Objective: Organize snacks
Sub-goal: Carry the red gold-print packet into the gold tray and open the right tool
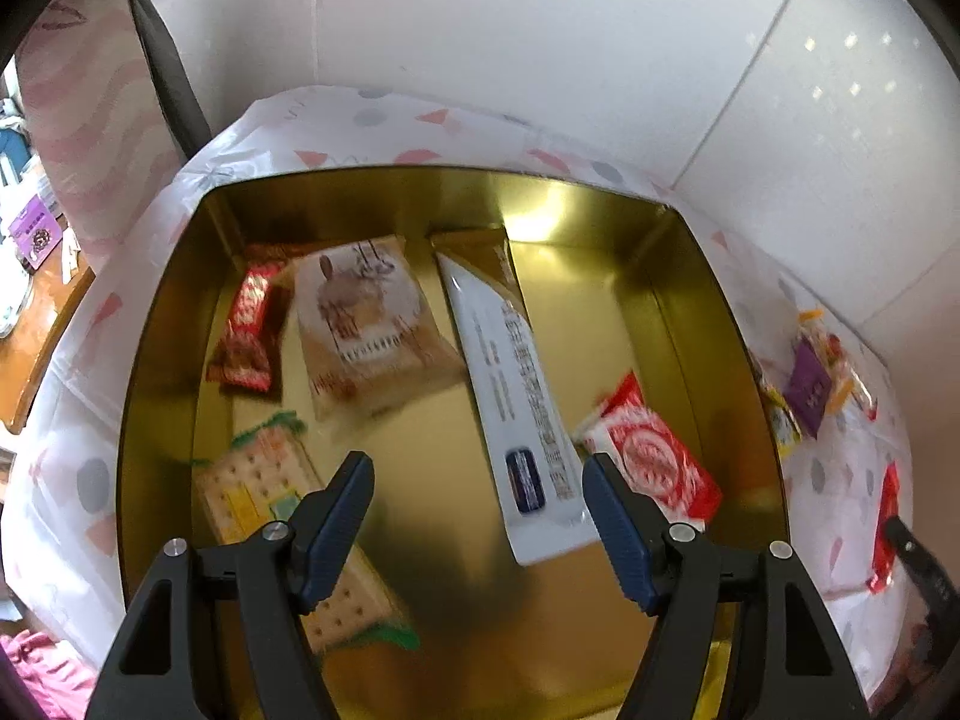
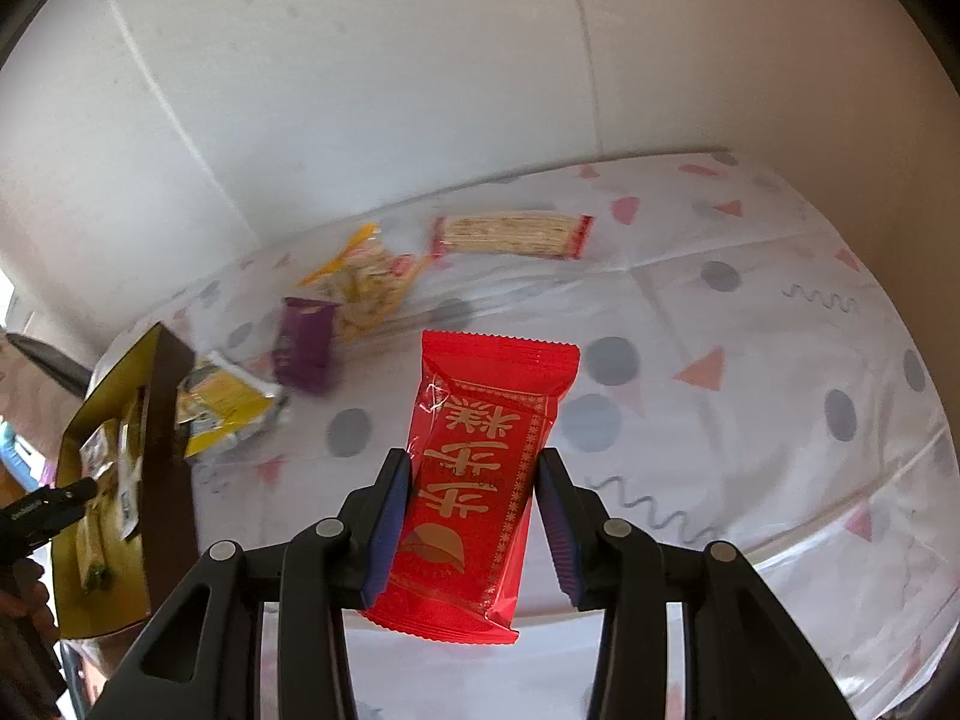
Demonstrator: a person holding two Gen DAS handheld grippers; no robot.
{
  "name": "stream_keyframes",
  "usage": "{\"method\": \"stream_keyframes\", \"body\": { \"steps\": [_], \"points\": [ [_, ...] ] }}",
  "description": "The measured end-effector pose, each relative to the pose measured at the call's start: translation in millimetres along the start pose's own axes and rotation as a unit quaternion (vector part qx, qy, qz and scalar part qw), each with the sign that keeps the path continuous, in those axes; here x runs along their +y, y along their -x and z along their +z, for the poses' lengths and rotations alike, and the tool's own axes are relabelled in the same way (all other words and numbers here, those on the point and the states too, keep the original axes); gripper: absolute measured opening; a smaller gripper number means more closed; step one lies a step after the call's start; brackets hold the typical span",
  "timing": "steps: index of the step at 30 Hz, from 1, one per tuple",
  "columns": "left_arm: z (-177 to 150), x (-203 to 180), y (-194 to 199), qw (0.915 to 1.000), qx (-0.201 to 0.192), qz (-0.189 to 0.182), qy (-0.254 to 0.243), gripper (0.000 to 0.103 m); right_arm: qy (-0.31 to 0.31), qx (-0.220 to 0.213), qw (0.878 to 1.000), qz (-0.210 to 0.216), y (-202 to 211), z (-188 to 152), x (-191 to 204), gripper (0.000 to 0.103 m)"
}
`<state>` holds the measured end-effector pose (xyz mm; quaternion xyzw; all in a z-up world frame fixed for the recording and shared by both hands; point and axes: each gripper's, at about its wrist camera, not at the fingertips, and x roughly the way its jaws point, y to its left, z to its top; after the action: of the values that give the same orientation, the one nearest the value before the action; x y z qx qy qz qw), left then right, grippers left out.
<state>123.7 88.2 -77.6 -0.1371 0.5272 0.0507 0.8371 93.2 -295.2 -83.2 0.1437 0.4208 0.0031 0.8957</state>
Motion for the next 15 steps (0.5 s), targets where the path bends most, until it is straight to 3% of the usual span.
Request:
{"method": "stream_keyframes", "body": {
  "steps": [7,15],
  "points": [
    [-12.7,-2.9,3.4,0.9999,0.003,-0.007,-0.007,0.073,0.031,0.002,0.999,0.037,6.0,-0.4,33.7,0.043],
    [-28.7,-3.5,12.1,0.9997,0.005,-0.006,-0.024,0.073,0.096,0.001,0.991,0.097,11.0,5.4,102.5,0.043]
  ]
}}
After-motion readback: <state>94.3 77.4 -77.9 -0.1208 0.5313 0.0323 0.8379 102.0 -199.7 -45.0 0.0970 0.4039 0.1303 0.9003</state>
